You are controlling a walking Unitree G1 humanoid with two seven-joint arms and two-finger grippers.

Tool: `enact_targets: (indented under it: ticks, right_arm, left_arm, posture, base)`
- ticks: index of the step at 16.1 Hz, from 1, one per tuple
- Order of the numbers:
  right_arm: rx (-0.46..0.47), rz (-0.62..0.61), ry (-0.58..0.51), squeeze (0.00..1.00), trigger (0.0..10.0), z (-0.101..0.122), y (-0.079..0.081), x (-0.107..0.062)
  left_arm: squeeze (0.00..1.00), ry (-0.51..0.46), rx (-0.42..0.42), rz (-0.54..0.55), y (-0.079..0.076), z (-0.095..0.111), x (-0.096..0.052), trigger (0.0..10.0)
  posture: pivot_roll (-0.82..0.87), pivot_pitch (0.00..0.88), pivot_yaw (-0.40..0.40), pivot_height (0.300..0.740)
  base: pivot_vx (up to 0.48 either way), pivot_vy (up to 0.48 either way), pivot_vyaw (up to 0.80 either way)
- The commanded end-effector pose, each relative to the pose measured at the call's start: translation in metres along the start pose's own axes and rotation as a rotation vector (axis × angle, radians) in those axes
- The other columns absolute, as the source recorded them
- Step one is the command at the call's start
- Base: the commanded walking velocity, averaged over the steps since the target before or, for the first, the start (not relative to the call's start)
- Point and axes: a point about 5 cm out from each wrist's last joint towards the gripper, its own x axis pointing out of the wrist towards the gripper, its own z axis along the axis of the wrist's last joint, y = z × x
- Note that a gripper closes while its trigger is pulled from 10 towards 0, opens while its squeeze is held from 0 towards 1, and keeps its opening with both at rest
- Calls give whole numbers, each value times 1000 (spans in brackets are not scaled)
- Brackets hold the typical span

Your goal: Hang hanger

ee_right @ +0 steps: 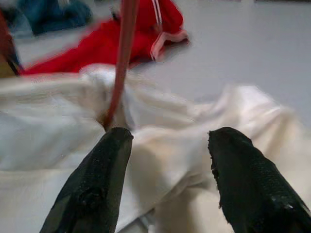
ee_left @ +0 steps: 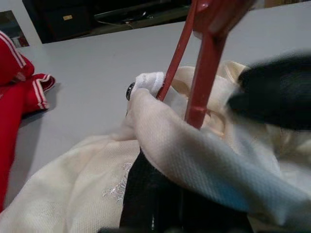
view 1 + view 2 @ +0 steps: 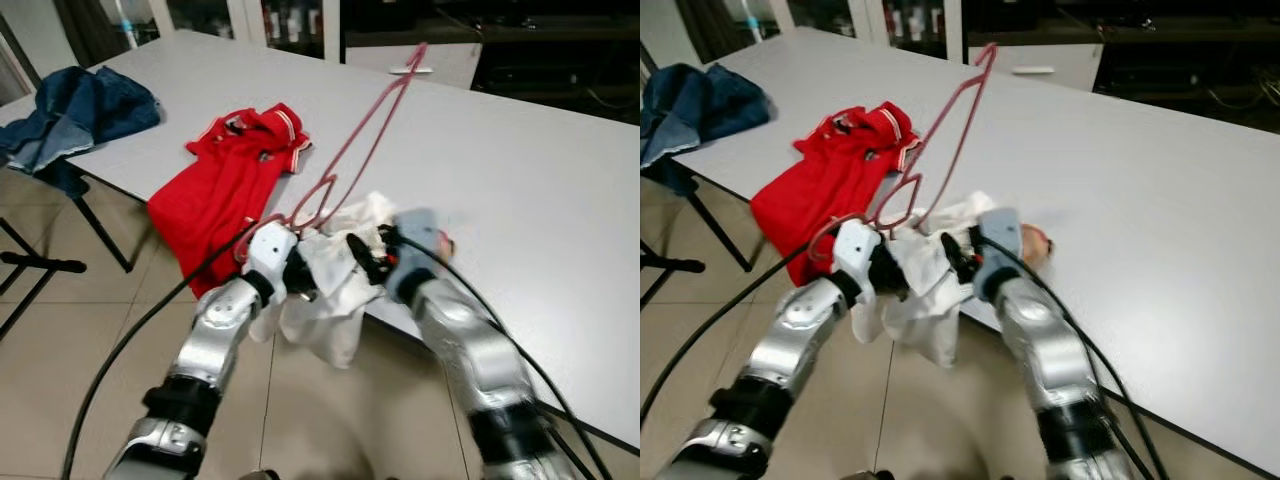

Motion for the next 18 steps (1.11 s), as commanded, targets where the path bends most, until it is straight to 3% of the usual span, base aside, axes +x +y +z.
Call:
enact_targets:
  ticks: [1,3,5,8,12,15,18]
  right_arm:
    - [-7,-65,64,0,10000,-15,-6,4]
    - [-13,-206,145,0,10000,-29,-24,9]
    - [-22,-380,228,0,10000,-44,-54,-4]
    - [-7,-473,251,0,10000,-49,-77,-22]
    - [56,-488,217,0,10000,-42,-80,-42]
    - [158,-433,50,0,10000,-5,-67,-49]
    - [163,-419,-54,0,10000,26,-67,-55]
  left_arm:
    - [0,69,-25,-27,-10,-14,2,10000]
    - [0,63,-26,-49,-20,-15,8,10000]
    - [0,49,-4,-61,-25,-13,15,10000]
    - [0,39,37,-75,-26,-10,18,10000]
    - [0,23,63,-110,-34,-5,28,10000]
    - [0,24,60,-124,-41,-6,32,10000]
    - [0,28,54,-129,-45,-8,33,10000]
  posture:
    - [-64,62,66,740]
    - [-65,60,59,740]
    - [-76,56,56,740]
    - [-95,46,63,740]
    - [-120,41,78,740]
    - [-141,46,97,740]
    - [-147,56,95,740]
  base:
    - [0,0,0]
    - [0,0,0]
    - [0,0,0]
    - [0,0,0]
    - [0,0,0]
    - [0,0,0]
    - [0,0,0]
